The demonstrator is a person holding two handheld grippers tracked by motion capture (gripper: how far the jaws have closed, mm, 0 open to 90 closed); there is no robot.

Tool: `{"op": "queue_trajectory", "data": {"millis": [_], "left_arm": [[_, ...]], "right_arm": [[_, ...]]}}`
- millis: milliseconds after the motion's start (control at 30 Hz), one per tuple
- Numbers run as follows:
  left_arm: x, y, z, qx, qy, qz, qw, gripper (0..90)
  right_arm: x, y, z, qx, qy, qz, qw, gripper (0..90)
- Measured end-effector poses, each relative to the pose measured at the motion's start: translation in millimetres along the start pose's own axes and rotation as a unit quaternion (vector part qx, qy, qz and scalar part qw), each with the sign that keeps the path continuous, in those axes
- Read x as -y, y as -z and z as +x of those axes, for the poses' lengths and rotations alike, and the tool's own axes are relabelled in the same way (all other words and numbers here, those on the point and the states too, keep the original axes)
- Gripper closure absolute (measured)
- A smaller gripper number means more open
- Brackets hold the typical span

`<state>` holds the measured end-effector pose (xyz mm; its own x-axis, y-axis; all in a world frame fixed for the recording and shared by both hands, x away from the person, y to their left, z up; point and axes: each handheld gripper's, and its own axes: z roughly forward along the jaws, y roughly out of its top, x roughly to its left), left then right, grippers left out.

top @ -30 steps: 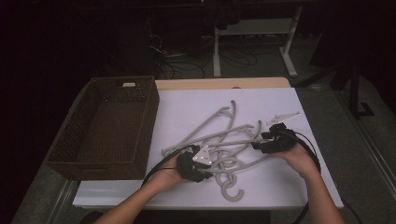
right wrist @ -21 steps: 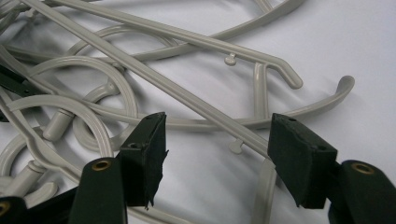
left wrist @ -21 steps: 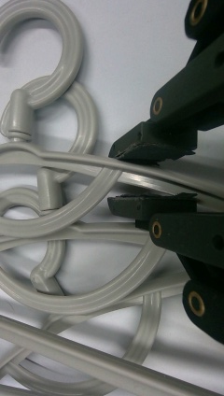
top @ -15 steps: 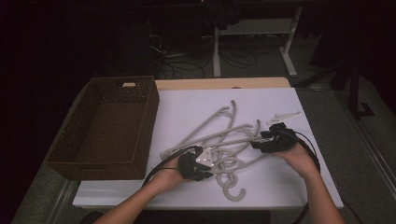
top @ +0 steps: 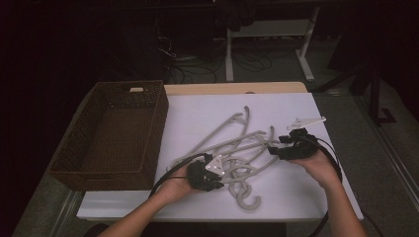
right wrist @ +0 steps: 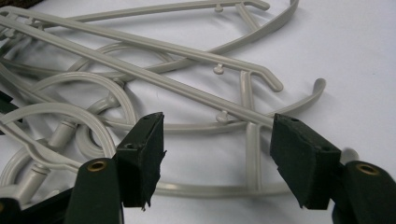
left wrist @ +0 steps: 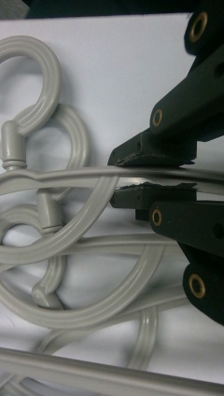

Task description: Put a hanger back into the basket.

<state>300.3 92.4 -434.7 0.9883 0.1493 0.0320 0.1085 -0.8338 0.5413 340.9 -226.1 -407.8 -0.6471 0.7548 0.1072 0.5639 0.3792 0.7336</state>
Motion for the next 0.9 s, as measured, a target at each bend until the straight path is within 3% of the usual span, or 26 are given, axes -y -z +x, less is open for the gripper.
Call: {"op": "queue_trajectory", "data": {"millis": [333, 567, 700, 900], "left_arm": [[3.1, 17.5, 8.7, 0.011, 0.047, -0.019, 0.9986, 81.1], [2.7, 35.7, 16.8, 0.002, 0.076, -0.039, 0.9963, 81.2], [2.4, 52.0, 26.7, -0.013, 0.103, -0.058, 0.9929, 81.2], [-4.6, 85.3, 43.3, -0.033, 0.126, -0.074, 0.9887, 81.2]], "right_arm": [[1.2, 9.7, -3.0, 0.007, -0.005, -0.012, 0.9999, 33.5], [5.3, 19.0, -9.9, 0.016, -0.022, -0.026, 0.9993, 31.8], [8.6, 23.0, -13.4, 0.017, -0.029, -0.029, 0.999, 31.4], [15.1, 14.4, -9.8, 0.01, -0.023, -0.015, 0.9996, 29.6]]}}
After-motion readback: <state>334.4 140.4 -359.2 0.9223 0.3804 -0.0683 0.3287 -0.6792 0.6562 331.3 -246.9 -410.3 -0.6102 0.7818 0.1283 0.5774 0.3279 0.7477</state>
